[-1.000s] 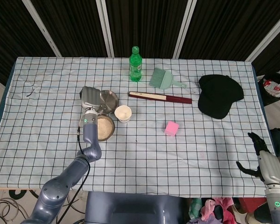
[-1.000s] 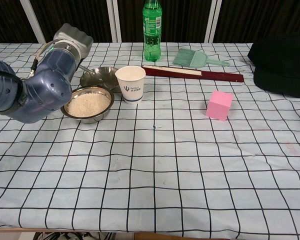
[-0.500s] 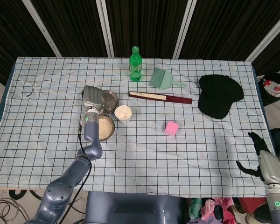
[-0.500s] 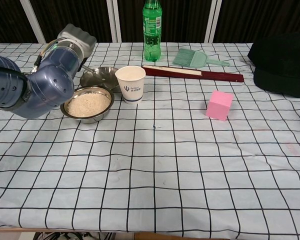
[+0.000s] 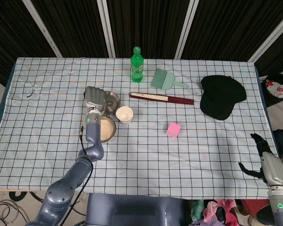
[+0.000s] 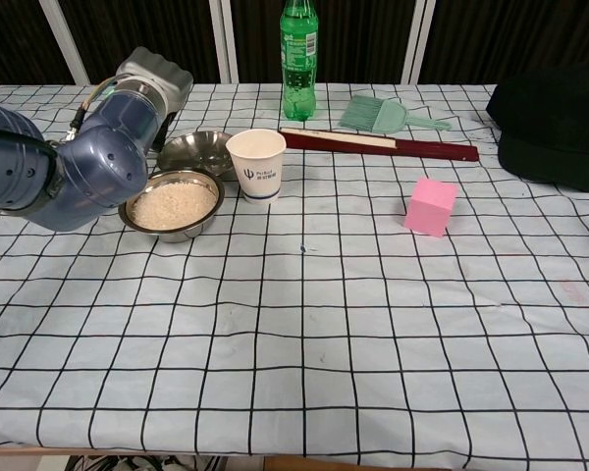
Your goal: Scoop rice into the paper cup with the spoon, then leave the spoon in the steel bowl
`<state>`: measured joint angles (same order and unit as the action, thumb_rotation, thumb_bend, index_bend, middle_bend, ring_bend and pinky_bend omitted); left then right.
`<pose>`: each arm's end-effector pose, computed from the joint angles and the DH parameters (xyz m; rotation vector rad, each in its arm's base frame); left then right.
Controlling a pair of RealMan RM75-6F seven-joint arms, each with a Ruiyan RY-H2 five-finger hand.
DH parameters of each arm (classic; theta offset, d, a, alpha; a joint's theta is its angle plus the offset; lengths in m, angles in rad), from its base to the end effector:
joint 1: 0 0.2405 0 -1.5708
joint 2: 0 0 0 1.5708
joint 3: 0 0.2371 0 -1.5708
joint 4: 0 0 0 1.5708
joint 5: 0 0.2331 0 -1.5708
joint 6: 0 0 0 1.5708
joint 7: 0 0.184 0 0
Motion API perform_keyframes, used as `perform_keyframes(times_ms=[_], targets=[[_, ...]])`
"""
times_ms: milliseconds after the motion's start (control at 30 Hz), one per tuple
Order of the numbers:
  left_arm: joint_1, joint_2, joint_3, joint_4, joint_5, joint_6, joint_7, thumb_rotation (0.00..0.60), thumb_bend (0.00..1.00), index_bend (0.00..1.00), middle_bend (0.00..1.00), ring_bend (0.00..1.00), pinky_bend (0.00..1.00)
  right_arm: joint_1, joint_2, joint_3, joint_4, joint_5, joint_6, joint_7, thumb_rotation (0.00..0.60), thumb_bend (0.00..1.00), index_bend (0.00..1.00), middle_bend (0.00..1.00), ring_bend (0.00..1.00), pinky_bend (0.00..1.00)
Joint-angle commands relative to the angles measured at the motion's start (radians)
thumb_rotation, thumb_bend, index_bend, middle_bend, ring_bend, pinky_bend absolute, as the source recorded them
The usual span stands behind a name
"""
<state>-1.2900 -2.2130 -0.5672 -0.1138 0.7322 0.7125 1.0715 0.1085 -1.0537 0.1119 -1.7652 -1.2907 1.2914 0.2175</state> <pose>-0.1096 0.5342 -0.0631 -1.5443 -0.4282 -0.2262 -0.3085 -0.2359 0.1221 1.1663 -1.3127 0.9881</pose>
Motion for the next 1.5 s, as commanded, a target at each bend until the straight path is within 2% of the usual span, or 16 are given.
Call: perform_keyframes(times_ms=[33, 333, 500, 567, 667, 733, 833, 900, 967, 1000, 1033, 1100, 1233, 1367, 1500], targets=[[0.000, 0.001, -0.002, 0.002, 0.003, 0.001, 0.000, 0.600, 0.13, 0.55, 1.00, 1.00, 1.00, 0.000, 0.000, 0.000, 0.000, 0.001, 0.000, 0.001, 0.600, 0.22, 0.00, 0.00, 0.00, 0.20], [-0.002, 0.011, -0.016, -0.010, 0.014, 0.023, -0.022, 0.600, 0.12, 0.54, 1.00, 1.00, 1.00, 0.000, -0.001, 0.000, 0.001, 0.000, -0.001, 0.001, 0.600, 0.22, 0.00, 0.00, 0.00, 0.20], [0.008, 0.026, -0.016, -0.043, 0.029, 0.062, -0.078, 0.600, 0.12, 0.53, 1.00, 1.00, 1.00, 0.000, 0.000, -0.001, 0.002, -0.002, -0.001, 0.001, 0.600, 0.22, 0.00, 0.00, 0.00, 0.20], [0.024, 0.041, -0.006, -0.073, 0.048, 0.093, -0.119, 0.600, 0.12, 0.51, 0.99, 0.97, 0.97, -0.001, 0.000, -0.002, 0.003, -0.005, 0.001, -0.001, 0.600, 0.22, 0.00, 0.00, 0.00, 0.20], [0.058, 0.067, 0.008, -0.129, 0.074, 0.144, -0.178, 0.600, 0.12, 0.44, 0.84, 0.84, 0.81, -0.001, -0.001, -0.003, 0.006, -0.009, 0.004, -0.003, 0.600, 0.22, 0.00, 0.00, 0.00, 0.20], [0.093, 0.093, 0.021, -0.187, 0.095, 0.192, -0.218, 0.600, 0.12, 0.32, 0.64, 0.65, 0.64, -0.001, -0.002, -0.004, 0.008, -0.013, 0.005, -0.008, 0.600, 0.22, 0.00, 0.00, 0.00, 0.20], [0.181, 0.163, 0.062, -0.352, 0.149, 0.292, -0.270, 0.600, 0.11, 0.19, 0.40, 0.41, 0.39, -0.001, -0.005, -0.006, 0.012, -0.019, 0.010, -0.017, 0.600, 0.22, 0.00, 0.00, 0.00, 0.20], [0.252, 0.228, 0.097, -0.500, 0.191, 0.364, -0.301, 0.600, 0.11, 0.13, 0.30, 0.29, 0.27, -0.002, -0.007, -0.007, 0.015, -0.023, 0.015, -0.024, 0.600, 0.22, 0.00, 0.00, 0.00, 0.20], [0.332, 0.311, 0.136, -0.684, 0.232, 0.429, -0.321, 0.600, 0.10, 0.08, 0.19, 0.18, 0.18, -0.002, -0.010, -0.008, 0.018, -0.026, 0.019, -0.031, 0.600, 0.22, 0.00, 0.00, 0.00, 0.20], [0.391, 0.382, 0.163, -0.833, 0.256, 0.469, -0.324, 0.600, 0.10, 0.06, 0.13, 0.13, 0.13, -0.003, -0.012, -0.008, 0.020, -0.029, 0.023, -0.036, 0.600, 0.22, 0.00, 0.00, 0.00, 0.20], [0.428, 0.430, 0.181, -0.931, 0.267, 0.489, -0.323, 0.600, 0.09, 0.04, 0.07, 0.08, 0.08, -0.003, -0.013, -0.008, 0.022, -0.031, 0.026, -0.040, 0.600, 0.22, 0.00, 0.00, 0.00, 0.20], [0.512, 0.547, 0.224, -1.155, 0.294, 0.540, -0.320, 0.600, 0.08, 0.02, 0.02, 0.02, 0.02, -0.005, -0.016, -0.008, 0.028, -0.036, 0.036, -0.049, 0.600, 0.22, 0.00, 0.00, 0.00, 0.20], [0.625, 0.703, 0.302, -1.403, 0.356, 0.617, -0.331, 0.600, 0.05, 0.00, 0.00, 0.00, 0.00, -0.008, -0.023, -0.007, 0.038, -0.047, 0.052, -0.063, 0.600, 0.22, 0.00, 0.00, 0.00, 0.20], [0.711, 0.788, 0.368, -1.513, 0.423, 0.687, -0.387, 0.600, 0.05, 0.00, 0.00, 0.00, 0.00, -0.010, -0.030, -0.008, 0.048, -0.057, 0.064, -0.073, 0.600, 0.22, 0.00, 0.00, 0.00, 0.20], [0.792, 0.840, 0.432, -1.554, 0.506, 0.766, -0.466, 0.600, 0.05, 0.00, 0.00, 0.00, 0.00, -0.011, -0.036, -0.008, 0.055, -0.063, 0.073, -0.080, 0.600, 0.22, 0.00, 0.00, 0.00, 0.20]])
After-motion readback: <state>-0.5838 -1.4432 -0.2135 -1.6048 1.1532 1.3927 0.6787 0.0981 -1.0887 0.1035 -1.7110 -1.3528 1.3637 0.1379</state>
